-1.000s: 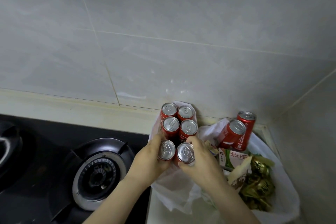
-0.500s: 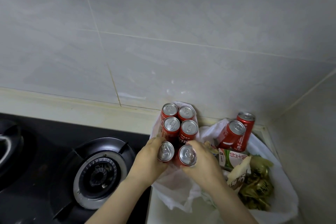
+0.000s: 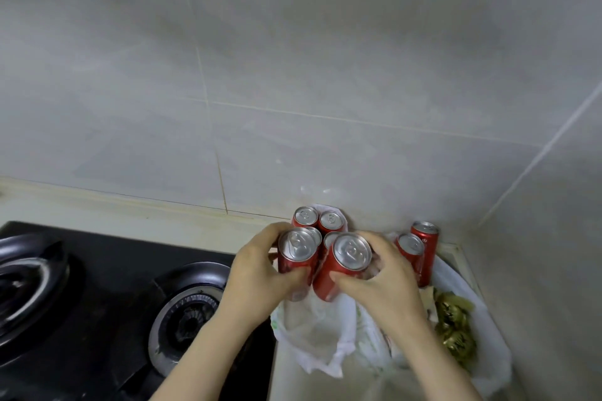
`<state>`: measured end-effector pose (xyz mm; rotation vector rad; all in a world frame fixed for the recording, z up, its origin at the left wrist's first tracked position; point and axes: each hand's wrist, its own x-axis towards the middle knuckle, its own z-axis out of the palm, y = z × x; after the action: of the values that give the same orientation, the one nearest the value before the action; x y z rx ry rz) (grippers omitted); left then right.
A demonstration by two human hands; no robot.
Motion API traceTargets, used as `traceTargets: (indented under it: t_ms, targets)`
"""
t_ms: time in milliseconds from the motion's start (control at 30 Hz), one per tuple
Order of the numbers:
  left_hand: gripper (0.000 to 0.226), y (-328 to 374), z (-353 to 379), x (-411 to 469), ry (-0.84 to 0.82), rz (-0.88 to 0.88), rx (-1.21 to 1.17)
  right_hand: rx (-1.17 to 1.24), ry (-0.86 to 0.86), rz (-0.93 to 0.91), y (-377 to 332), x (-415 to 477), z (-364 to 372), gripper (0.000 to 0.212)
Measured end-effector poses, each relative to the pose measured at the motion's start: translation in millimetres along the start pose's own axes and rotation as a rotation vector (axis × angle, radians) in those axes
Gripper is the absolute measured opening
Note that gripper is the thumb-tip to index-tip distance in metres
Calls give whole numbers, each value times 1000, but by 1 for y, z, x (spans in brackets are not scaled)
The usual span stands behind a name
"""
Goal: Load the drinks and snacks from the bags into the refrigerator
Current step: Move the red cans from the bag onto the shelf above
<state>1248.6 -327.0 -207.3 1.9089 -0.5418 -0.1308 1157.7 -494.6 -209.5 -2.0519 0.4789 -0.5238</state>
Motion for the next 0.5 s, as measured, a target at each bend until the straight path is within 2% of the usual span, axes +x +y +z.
traceTargets:
  t_ms: [167,333,500]
  targets:
    - [54,63,-36,-11,90,168,-66,103,91,-173,-66,-8,-25,51]
    - [54,123,-79,-33,180,307,-206,328,171,-334,-138,-26,-47,47]
    - [54,168,-117,-60,261,408,-342,460,221,-435,-203,-53,-60,50]
